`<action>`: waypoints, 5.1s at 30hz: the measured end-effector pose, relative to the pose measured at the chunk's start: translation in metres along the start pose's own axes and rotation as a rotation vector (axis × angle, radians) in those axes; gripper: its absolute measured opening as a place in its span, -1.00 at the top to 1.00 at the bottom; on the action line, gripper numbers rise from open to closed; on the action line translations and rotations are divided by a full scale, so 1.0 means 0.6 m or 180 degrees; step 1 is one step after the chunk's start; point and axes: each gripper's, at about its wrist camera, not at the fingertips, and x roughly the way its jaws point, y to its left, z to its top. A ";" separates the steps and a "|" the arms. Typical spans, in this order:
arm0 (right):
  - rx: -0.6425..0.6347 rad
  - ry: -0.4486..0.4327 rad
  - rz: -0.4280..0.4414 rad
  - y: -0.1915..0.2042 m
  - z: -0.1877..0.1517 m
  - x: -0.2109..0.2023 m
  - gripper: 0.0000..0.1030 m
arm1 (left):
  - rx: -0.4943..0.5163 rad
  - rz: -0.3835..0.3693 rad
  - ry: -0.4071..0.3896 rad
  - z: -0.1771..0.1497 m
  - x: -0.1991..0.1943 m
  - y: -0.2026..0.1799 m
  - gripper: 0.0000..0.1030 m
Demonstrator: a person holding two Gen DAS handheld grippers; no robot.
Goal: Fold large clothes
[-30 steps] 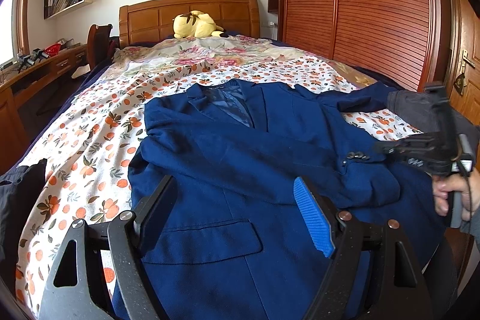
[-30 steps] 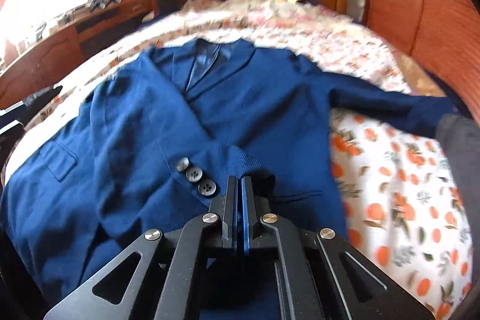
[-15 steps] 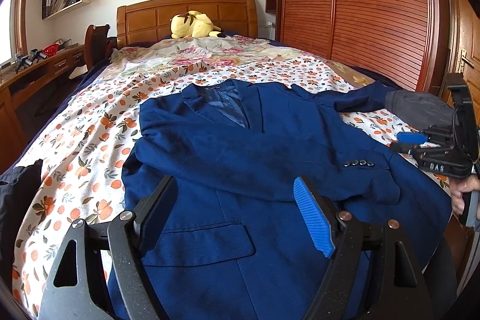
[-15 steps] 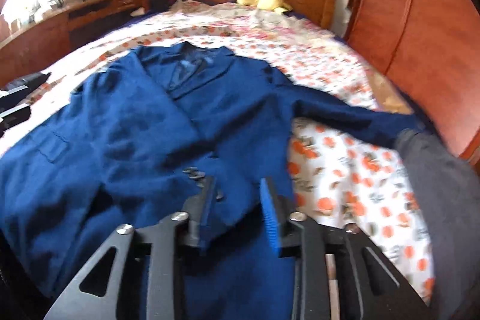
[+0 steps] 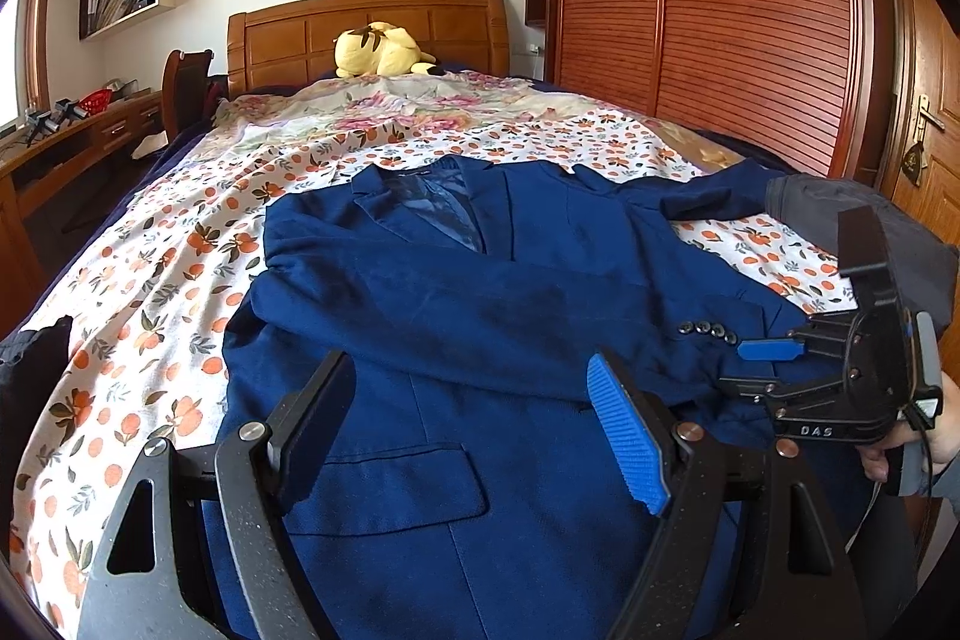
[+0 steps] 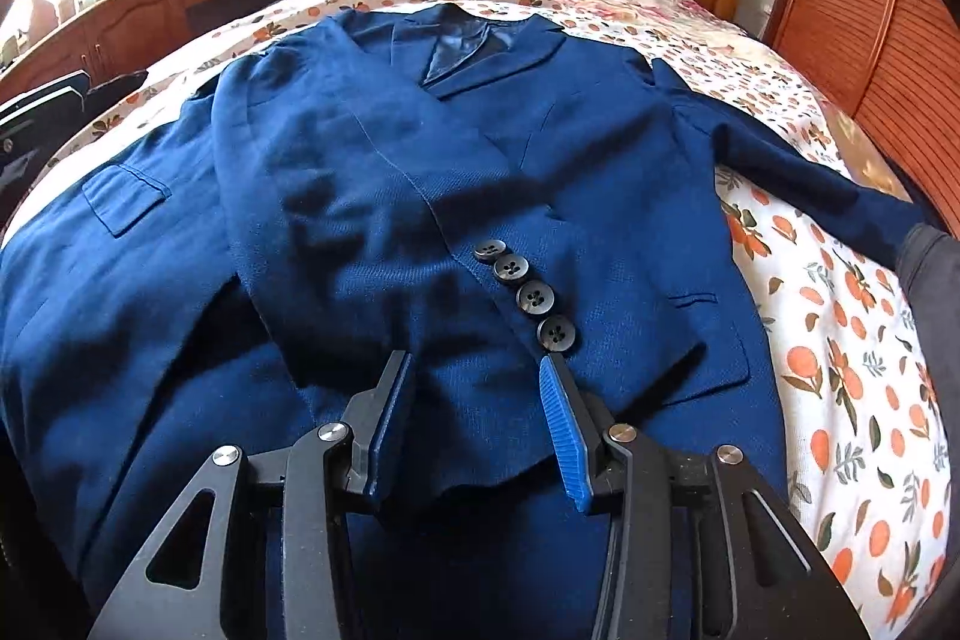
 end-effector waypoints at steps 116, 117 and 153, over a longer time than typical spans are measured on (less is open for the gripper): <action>0.0781 0.0074 -0.0740 -0.237 0.226 0.118 -0.24 | 0.0024 -0.0051 0.0042 -0.018 0.007 0.013 -0.56; 0.0828 0.0145 -0.0774 -0.247 0.215 0.131 -0.24 | 0.0022 -0.0050 0.0044 -0.019 0.006 0.013 -0.56; -0.0005 -0.0882 -0.0101 -0.051 0.272 -0.102 0.81 | -0.0057 -0.0007 -0.0131 -0.010 -0.033 0.025 -0.56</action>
